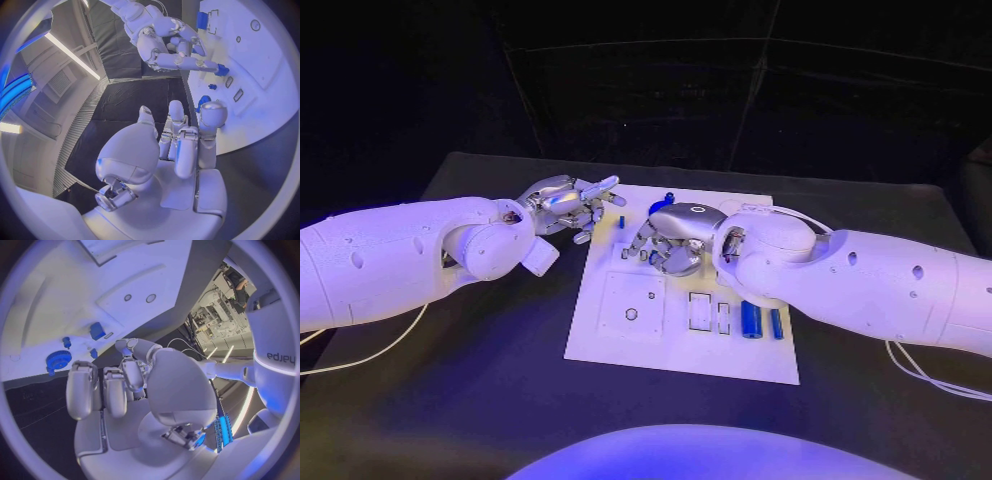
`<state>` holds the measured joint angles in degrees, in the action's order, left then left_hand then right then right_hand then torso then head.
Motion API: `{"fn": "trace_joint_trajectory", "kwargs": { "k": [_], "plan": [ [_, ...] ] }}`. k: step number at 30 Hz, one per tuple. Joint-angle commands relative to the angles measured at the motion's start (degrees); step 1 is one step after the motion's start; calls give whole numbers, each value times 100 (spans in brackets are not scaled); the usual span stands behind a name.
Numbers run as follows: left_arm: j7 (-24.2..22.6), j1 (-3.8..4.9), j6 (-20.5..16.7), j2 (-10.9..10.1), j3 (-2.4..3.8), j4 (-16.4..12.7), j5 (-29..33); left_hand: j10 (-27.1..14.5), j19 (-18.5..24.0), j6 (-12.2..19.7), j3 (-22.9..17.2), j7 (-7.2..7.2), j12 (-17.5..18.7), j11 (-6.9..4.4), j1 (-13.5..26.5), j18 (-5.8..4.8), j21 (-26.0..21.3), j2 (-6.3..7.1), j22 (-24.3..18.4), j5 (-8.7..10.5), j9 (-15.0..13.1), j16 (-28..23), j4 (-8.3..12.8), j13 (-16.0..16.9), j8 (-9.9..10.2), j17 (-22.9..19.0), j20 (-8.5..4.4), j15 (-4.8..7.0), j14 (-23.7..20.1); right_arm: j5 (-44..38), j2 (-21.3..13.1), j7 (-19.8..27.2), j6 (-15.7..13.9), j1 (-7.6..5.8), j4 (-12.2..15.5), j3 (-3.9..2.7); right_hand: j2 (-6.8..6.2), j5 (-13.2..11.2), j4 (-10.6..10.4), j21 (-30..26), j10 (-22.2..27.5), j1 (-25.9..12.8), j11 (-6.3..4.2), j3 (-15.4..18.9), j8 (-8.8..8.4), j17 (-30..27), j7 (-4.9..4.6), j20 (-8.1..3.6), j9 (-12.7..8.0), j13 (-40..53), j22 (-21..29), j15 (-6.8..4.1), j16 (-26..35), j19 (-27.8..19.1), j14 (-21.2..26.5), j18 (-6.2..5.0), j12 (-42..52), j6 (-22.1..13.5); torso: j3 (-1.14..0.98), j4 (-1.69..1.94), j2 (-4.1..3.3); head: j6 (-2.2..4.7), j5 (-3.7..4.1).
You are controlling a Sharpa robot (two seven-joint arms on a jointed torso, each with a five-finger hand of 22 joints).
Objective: Assemble the parts on the task board
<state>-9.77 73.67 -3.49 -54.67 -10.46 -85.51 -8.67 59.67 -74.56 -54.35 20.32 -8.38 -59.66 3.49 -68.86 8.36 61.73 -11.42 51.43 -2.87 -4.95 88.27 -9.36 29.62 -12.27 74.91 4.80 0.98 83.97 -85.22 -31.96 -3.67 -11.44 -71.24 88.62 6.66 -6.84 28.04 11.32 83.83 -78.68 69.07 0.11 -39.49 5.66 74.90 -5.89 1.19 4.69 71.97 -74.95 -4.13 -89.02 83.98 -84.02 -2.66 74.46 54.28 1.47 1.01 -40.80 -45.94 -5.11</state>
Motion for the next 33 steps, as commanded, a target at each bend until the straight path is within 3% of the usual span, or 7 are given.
{"fn": "trace_joint_trajectory", "kwargs": {
  "k": [1,8,11,14,23,28,33],
  "plan": [
    [88,14,-95,23,6,47,-568,-46,12,-45,-39,13,31,6,-186,-35,-40,61,-38,12,-15,-22,163,-13,-23,1032,42,-29,458,1149,-298,1018,-574,-13,247,-1,-39,-703,-120,-50,20,-80,190,538,145,1343,-99,165,57,-84,-228,169,12,67,-558,6,-66,332,-9,-21,22,35,-10],
    [411,92,-104,112,7,156,-1346,-6,49,-337,-260,125,53,-91,-592,-10,-112,151,-125,3,-117,-54,560,-44,-274,961,-11,47,438,2374,-1093,1319,-419,-41,816,0,-20,-1332,-379,-230,195,-148,194,1508,302,1079,-109,280,86,-373,52,204,196,-53,-489,-71,-335,708,-22,-49,56,101,-8],
    [783,161,90,176,8,211,-1790,84,52,-453,-235,190,23,-145,-397,-5,-140,189,-159,4,-194,-77,495,-44,-416,915,-50,92,428,2912,-1384,1371,-444,-63,973,0,24,-1389,-509,-447,361,-182,170,1822,325,787,-72,261,75,-657,394,174,414,-197,-409,-141,-606,750,-40,-59,78,146,-5],
    [1250,274,461,308,8,341,-2339,414,40,-454,28,237,-296,-194,204,-5,-151,317,-166,2,-263,-74,138,407,-524,928,-94,126,437,3432,-1625,1394,-517,-105,1033,0,91,-1331,-624,-701,559,-182,142,2064,391,528,-43,243,83,-979,775,152,623,-352,-340,-215,-916,803,-66,-72,110,157,-13],
    [2667,605,1305,851,10,584,-3850,960,-238,-596,123,417,-827,-351,388,-101,184,234,259,12,-593,91,-179,1231,-1042,1313,-221,276,555,4312,-2041,1273,-813,-268,812,2,183,-1182,-875,-991,594,-147,-3,2689,932,403,131,130,338,-1210,1132,31,756,-406,-339,-271,-1086,944,-114,-104,199,155,-27],
    [3169,696,1700,1185,11,736,-4385,1015,-295,-509,158,427,-884,-367,392,-122,257,261,349,14,-685,96,-218,1341,-1150,1325,-247,293,559,4430,-2074,1207,-926,-324,617,2,249,-1106,-963,-1017,570,-76,-19,2895,1140,408,151,102,470,-1226,1145,9,760,-363,-353,-267,-1080,812,-137,-126,227,148,-27],
    [3475,732,1975,1550,12,956,-4699,878,-279,-256,302,373,-763,-330,520,-121,208,432,291,20,-720,78,-351,1152,-1142,1281,-243,269,548,4477,-2100,1109,-970,-348,509,2,274,-1036,-1004,-1095,615,-19,-15,3000,1245,332,137,99,540,-1295,1247,13,828,-382,-337,-283,-1134,689,-130,-116,230,149,-46]
  ]
}}
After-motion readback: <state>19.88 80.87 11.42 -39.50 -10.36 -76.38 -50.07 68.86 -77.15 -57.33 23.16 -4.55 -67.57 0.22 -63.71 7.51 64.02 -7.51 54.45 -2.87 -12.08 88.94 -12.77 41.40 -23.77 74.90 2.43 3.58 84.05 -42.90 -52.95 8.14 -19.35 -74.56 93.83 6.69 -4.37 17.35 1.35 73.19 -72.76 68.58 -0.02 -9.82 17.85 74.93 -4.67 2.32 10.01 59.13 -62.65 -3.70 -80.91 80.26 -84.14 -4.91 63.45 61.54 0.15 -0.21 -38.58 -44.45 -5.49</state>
